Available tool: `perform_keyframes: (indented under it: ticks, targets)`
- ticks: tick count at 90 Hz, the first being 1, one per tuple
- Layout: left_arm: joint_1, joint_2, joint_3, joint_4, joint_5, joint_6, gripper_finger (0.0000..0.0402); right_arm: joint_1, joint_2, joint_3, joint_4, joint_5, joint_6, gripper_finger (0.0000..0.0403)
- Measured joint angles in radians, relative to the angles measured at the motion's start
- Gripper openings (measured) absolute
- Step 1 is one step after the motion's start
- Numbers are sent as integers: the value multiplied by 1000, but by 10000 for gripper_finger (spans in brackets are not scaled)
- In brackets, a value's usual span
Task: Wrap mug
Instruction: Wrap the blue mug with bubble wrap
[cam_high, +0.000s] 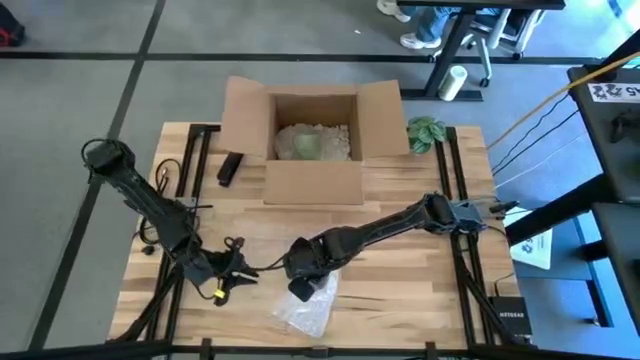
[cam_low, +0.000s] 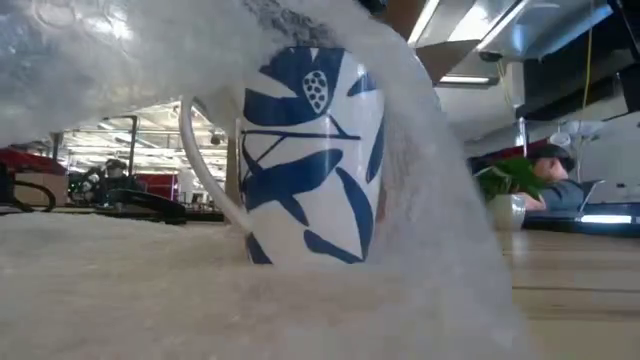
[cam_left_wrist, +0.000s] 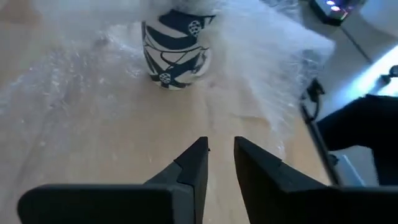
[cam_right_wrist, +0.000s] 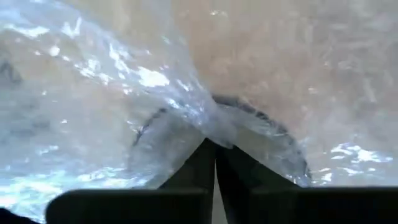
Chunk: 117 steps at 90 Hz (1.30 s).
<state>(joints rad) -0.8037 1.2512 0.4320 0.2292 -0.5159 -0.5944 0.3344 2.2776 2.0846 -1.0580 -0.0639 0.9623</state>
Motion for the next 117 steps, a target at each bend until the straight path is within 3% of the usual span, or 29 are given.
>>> perform_keyframes:
  ticks: [28, 45, 60, 81, 92, 117]
  targets:
    - [74, 243, 0, 260, -4, -4, 61, 21, -1, 6, -39, -16, -2, 0]
    - [92, 323, 12, 349, 10, 12, 61, 50, -1, 7, -43, -5, 2, 0]
    - [83, 286, 13, 319, -3, 36, 61, 89, -1, 92, -94, 137, 8, 0]
    - [77, 149, 13, 147, -74, 45, 61, 104, -4, 244, -119, 307, -20, 0]
    - [80, 115, 13, 153, -131, 88, 61, 75, -5, 252, -42, 324, -97, 0]
    - [128, 120, 13, 174, -143, 153, 61, 9, 33, 251, 65, 263, -182, 0]
